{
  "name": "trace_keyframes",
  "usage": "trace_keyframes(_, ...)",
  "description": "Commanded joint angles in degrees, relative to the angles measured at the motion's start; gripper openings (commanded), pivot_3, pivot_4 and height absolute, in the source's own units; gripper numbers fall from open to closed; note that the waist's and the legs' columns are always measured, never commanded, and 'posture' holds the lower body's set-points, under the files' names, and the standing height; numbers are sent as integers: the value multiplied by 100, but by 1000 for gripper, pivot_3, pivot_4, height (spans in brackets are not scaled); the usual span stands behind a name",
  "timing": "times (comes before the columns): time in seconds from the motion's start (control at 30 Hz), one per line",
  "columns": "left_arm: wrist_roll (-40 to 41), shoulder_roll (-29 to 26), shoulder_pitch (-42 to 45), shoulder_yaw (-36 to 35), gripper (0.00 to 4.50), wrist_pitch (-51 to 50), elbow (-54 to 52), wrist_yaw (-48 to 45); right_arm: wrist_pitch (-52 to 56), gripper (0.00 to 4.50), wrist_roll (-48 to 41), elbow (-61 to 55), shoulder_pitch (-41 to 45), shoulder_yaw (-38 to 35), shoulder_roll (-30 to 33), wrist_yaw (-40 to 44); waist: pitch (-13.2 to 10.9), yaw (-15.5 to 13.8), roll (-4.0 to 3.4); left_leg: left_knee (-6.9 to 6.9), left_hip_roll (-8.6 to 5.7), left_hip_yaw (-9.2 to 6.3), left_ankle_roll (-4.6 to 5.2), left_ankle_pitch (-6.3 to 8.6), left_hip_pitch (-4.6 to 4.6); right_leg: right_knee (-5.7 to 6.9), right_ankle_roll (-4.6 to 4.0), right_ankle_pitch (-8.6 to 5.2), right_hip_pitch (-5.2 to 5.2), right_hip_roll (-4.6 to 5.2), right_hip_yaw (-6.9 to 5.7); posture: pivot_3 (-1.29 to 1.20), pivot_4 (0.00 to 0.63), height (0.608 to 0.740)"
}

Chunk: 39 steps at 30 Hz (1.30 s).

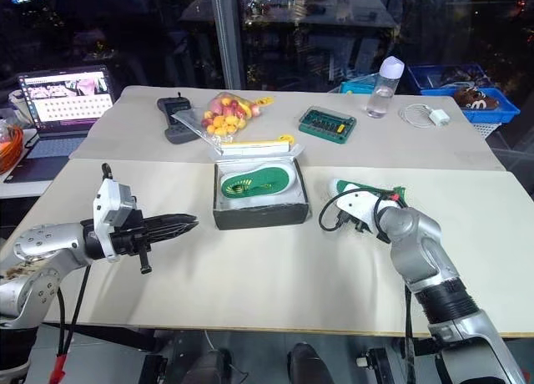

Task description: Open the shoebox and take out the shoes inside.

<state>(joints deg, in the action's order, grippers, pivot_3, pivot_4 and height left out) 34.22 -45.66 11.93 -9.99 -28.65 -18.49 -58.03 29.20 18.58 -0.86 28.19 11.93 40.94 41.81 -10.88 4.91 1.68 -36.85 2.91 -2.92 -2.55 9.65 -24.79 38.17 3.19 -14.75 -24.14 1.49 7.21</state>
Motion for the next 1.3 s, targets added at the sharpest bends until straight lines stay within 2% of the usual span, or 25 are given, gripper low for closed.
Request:
trace_keyframes(0.03, 76, 0, 49, -39, 423, 45, -106, -27, 491, 4040, -565, -702, -139, -130, 13, 645, 0, 7, 0, 0, 0, 1, 0, 0, 4, 1, 0, 0, 1, 0, 1, 0, 150, 703)
trace_keyframes(0.13, 63, 13, 59, -22, 423, 47, -95, -32, 780, 4040, -890, -1076, -161, -334, 112, 940, 0, 2, 0, 0, 1, -1, 0, 0, 8, 5, -1, 0, 2, -2, 0, 0, 150, 703)
trace_keyframes(0.23, 40, 28, 112, -10, 423, 57, -46, -25, 958, 4040, -1468, -1134, 567, -873, 339, 1309, -3, 2, -4, 0, 0, 3, 0, 0, 5, 5, 0, 0, 0, 1, 3, 0, 150, 703)
trace_keyframes(0.3, 26, 34, 134, -5, 423, 64, -21, -21, 976, 4040, -1701, -1010, 1170, -967, 327, 1356, -6, 6, -8, -2, -3, 7, 0, 0, 5, 5, 0, 3, -3, 4, 6, 0, 150, 703)
trace_keyframes(0.4, -4, 57, 173, 28, 423, 77, 12, -9, 940, 4040, -2260, -566, 2667, -929, -244, 1452, -8, 70, -11, 3, 2, 7, 0, 0, 10, 6, -4, 5, -6, 0, 4, 0, 150, 703)
trace_keyframes(0.53, -21, 88, 190, 58, 423, 91, 23, 8, 431, 4040, -2342, 324, 3545, -289, -1190, 1542, 1, 81, 3, 22, 14, -8, 0, 0, 18, 8, -16, 0, -2, -15, -10, 0, 150, 703)
trace_keyframes(0.63, -15, 94, 158, 47, 423, 87, -17, 25, -187, 4040, -2162, 1181, 3727, 185, -1758, 1600, 2, 64, 4, 23, 12, -7, 0, 0, 13, 5, -21, 0, -2, -11, -10, 0, 150, 703)
trace_keyframes(0.73, 12, 76, 106, -10, 423, 60, -77, 53, -1149, 4040, -1735, 2550, 3912, 585, -2106, 1399, -1, 9, 3, 12, 3, -7, 0, 0, -12, 6, -49, 20, -14, -1, -13, 0, 150, 703)
trace_keyframes(0.9, 59, 43, -27, -116, 423, 17, -196, 113, -2644, 4040, -1091, 4436, 4268, 936, -2324, 883, -3, -43, 2, 4, -4, -7, -2, -1, -24, -4, -44, 25, -18, 8, -14, 0, 150, 703)
trace_keyframes(1.1, 97, 41, -217, -225, 423, -48, -379, 231, -3573, 4040, -673, 5657, 4555, 911, -2462, 346, -3, 4, 2, 11, 3, -8, -2, -1, -23, 6, -47, 26, -25, 0, -15, 0, 150, 703)
trace_keyframes(1.3, 151, 11, -297, -293, 423, -110, -479, 310, -4009, 4040, -544, 6098, 4337, 840, -2643, 66, -3, 64, 2, 11, 2, -9, -1, -1, -17, 8, -47, 26, -19, 0, -15, 0, 150, 703)
